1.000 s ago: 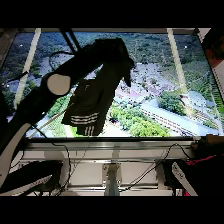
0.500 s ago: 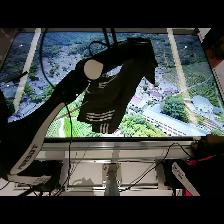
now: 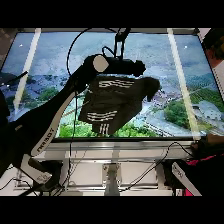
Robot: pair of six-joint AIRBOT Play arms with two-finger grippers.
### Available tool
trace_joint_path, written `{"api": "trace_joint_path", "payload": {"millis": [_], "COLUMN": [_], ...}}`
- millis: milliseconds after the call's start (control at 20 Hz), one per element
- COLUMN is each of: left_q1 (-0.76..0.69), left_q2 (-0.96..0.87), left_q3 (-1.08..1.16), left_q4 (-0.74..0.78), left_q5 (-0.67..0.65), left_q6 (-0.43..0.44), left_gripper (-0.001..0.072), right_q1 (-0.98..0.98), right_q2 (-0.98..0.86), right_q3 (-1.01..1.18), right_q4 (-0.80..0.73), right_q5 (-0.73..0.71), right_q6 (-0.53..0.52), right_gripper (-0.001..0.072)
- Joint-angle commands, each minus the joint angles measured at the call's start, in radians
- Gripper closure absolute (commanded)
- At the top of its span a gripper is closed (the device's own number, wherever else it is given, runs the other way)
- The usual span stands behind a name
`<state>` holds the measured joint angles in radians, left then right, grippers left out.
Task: Fold the clothes and pants, and hang the long-sleeved shirts on hangers.
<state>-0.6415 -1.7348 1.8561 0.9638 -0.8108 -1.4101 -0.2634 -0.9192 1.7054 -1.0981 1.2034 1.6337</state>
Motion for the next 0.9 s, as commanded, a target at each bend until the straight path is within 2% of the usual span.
{"api": "trace_joint_path", "payload": {"millis": [0,50,100,150,200,350,450,650,850], "left_q1": [0.045,0.06,0.077,0.097,0.116,0.174,0.216,0.298,0.376], "left_q2": [0.003,0.013,0.027,0.045,0.064,0.116,0.133,0.161,0.25], "left_q3": [0.005,0.005,0.005,0.005,0.005,0.003,-0.003,-0.101,-0.361], "left_q4": [0.179,0.221,0.246,0.256,0.26,0.267,0.271,0.271,0.282], "left_q5": [-0.235,-0.279,-0.314,-0.34,-0.359,-0.396,-0.423,-0.542,-0.539], "left_q6": [-0.003,-0.004,-0.004,-0.003,-0.002,0.022,0.031,0.043,0.065], "left_gripper": [0.0365,0.0371,0.0438,0.0606,0.0696,0.0698,0.0699,0.0699,0.0699], "right_q1": [-0.001,-0.001,-0.001,0.0,0.0,0.001,0.002,0.002,0.002], "right_q2": [-0.016,-0.026,-0.04,-0.06,-0.084,-0.176,-0.219,-0.215,-0.209], "right_q3": [0.0,0.0,0.0,0.0,0.0,-0.006,-0.065,-0.355,-0.689], "right_q4": [-0.006,-0.006,-0.006,-0.006,-0.005,0.024,0.112,0.206,0.381], "right_q5": [-0.003,-0.002,0.002,0.009,0.024,0.108,0.126,0.15,0.176], "right_q6": [-0.001,-0.001,-0.002,-0.013,-0.039,-0.109,-0.156,-0.243,-0.373], "right_gripper": [0.0701,0.0702,0.0702,0.0702,0.0703,0.0706,0.0708,0.0707,0.0708]}}
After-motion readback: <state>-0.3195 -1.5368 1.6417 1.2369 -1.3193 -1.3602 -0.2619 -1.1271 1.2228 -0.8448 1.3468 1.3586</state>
